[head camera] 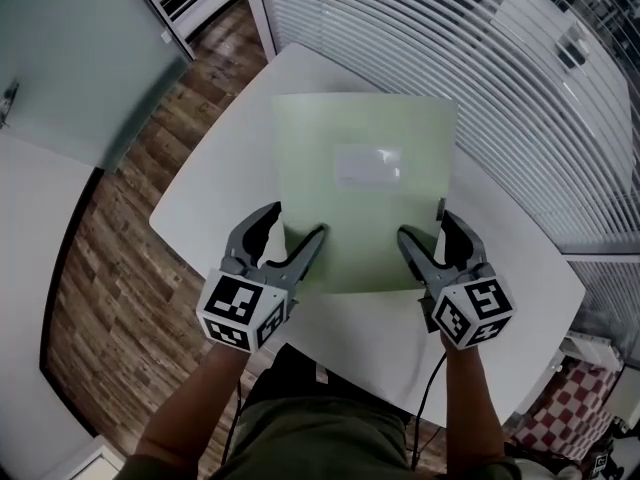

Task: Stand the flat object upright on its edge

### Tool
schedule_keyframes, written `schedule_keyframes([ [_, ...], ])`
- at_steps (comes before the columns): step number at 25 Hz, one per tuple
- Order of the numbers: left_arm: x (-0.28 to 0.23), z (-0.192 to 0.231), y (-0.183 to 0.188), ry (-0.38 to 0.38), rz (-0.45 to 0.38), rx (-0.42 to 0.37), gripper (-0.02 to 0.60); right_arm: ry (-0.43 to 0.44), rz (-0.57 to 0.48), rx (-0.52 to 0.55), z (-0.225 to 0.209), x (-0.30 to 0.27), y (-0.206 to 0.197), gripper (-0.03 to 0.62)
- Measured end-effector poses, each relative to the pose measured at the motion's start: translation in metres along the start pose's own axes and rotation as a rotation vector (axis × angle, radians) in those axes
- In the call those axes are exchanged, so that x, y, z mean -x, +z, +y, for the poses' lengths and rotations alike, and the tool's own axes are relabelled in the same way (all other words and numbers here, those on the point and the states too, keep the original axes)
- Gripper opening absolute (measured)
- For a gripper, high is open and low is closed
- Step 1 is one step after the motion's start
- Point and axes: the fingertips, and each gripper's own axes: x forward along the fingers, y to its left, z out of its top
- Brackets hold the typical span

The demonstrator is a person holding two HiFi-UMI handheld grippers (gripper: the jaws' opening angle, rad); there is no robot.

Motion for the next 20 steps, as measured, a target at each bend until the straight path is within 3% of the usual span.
schedule_keyframes([
  [8, 0.015, -0.013, 0.033, 0.024, -0.132, -0.114, 0.285, -0.064, -0.090, 0.136, 0.004, 0.014, 0.021, 0.324],
  [15, 0.022, -0.018, 0.036, 0.025, -0.167, -0.183, 0.285, -0.106, -0.108, 0.200, 0.005, 0.012, 0.017, 0.324],
  [20, 0.023, -0.026, 0.039, 0.026, -0.208, -0.147, 0.284, -0.125, -0.134, 0.222, 0.005, 0.012, 0.012, 0.322],
])
